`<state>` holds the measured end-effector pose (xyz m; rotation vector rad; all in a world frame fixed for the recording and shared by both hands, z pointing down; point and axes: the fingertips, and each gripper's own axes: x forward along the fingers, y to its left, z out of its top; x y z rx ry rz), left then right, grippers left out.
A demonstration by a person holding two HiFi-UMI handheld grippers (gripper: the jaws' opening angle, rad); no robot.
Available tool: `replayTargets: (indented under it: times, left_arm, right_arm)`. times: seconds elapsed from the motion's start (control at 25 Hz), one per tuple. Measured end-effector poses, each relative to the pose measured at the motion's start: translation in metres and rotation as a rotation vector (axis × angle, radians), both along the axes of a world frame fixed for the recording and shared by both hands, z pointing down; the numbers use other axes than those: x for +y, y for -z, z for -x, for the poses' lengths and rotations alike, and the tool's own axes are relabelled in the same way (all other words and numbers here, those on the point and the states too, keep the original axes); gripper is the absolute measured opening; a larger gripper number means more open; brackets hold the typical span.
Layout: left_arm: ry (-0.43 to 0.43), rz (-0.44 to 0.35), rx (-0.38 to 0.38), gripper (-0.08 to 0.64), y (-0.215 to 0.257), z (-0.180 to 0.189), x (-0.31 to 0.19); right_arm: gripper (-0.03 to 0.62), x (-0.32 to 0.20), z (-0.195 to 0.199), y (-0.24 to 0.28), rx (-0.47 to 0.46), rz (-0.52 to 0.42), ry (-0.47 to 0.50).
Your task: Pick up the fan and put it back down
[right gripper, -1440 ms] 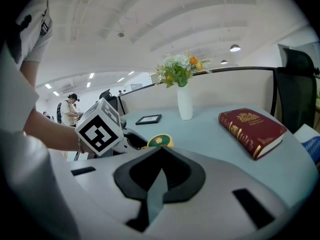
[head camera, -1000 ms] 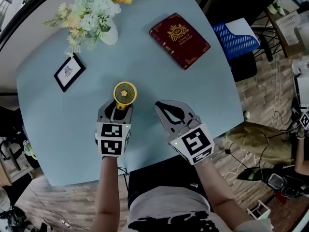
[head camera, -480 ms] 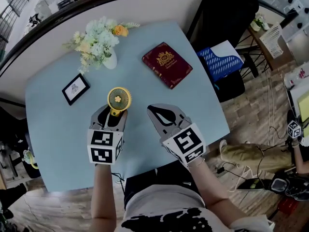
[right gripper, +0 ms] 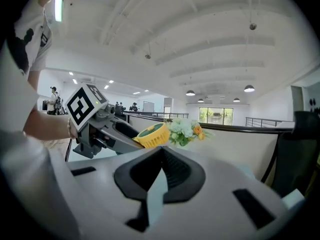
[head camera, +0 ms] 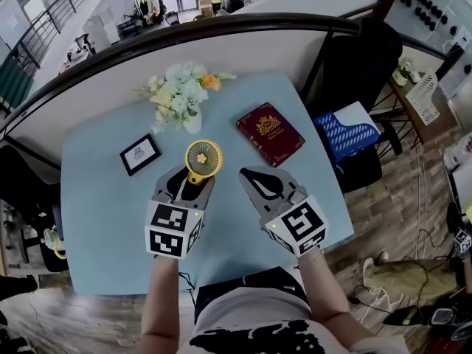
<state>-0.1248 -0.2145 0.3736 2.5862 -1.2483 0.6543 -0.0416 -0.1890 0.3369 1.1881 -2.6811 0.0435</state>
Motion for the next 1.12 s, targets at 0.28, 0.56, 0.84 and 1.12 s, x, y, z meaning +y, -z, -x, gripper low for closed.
replayTargets:
  times: [0.28,0.56,0.84,1.12]
  left_arm:
    - [0.020,-0.101,0.024,0.225,0.041,0.005,-0.002]
    - [0.043,-0.186,0.049,0.225,0.068,0.018,0.004]
    - [0.097,-0.229,0.051,0.225,0.072,0.034,0.004]
    - [0.151,-0.246,0.080,0.225,0.068,0.046,0.003]
  right_arm:
    - [0.005,0.002,0.019,0.026,0.011,-0.103,0.079]
    - [0.005,0.006,0.031,0.044,0.001,-0.161,0.103]
    - [0.005,0.009,0.046,0.061,-0.052,-0.206,0.117]
    - [0.005,0.010,0.057,0.055,-0.061,-0.182,0.129]
